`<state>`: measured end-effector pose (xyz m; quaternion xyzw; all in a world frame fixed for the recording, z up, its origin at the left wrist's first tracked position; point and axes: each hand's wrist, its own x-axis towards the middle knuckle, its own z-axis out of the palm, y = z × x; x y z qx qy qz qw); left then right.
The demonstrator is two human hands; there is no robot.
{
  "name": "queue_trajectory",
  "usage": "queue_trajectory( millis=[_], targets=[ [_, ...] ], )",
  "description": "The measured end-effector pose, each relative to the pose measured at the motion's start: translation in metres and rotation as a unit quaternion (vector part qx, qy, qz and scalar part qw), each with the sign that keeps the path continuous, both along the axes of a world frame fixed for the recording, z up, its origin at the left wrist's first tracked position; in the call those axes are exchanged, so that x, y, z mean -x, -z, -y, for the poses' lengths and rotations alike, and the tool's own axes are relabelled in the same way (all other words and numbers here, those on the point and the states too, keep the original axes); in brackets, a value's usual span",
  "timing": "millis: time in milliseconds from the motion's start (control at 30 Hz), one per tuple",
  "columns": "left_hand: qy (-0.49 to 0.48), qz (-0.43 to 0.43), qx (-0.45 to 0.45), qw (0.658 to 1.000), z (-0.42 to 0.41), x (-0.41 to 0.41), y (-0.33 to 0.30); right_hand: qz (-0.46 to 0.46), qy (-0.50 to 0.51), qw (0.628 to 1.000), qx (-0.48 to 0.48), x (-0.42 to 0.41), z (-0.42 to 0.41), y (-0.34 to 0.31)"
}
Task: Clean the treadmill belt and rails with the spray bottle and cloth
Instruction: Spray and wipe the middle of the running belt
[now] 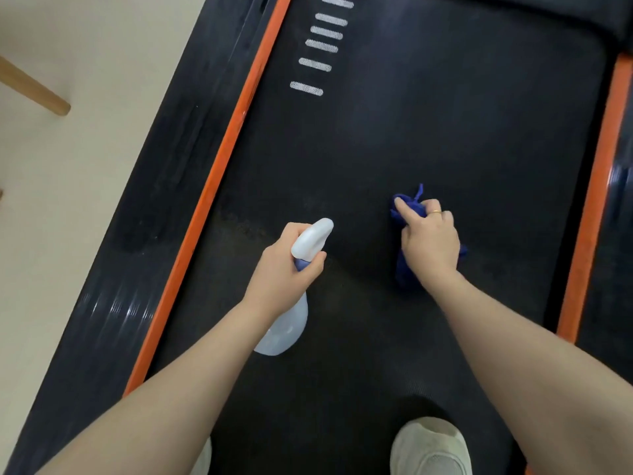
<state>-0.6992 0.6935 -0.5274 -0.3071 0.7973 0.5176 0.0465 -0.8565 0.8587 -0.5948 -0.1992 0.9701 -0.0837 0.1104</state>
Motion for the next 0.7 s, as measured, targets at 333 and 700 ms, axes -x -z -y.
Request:
queue_trajectory(
  millis=[333, 700],
  targets=[
    [0.022, -0.014, -0.032, 0.999, -0.027, 0.012, -0.004, -0.021, -0.055, 0.998, -0.016, -0.004, -0.033, -0.002],
    [0.045, -0.027, -0.072, 0.996, -0.068, 0.057, -0.008, 0.004, -0.183, 0.982, -0.050, 0.011, -0.072, -0.013]
  ],
)
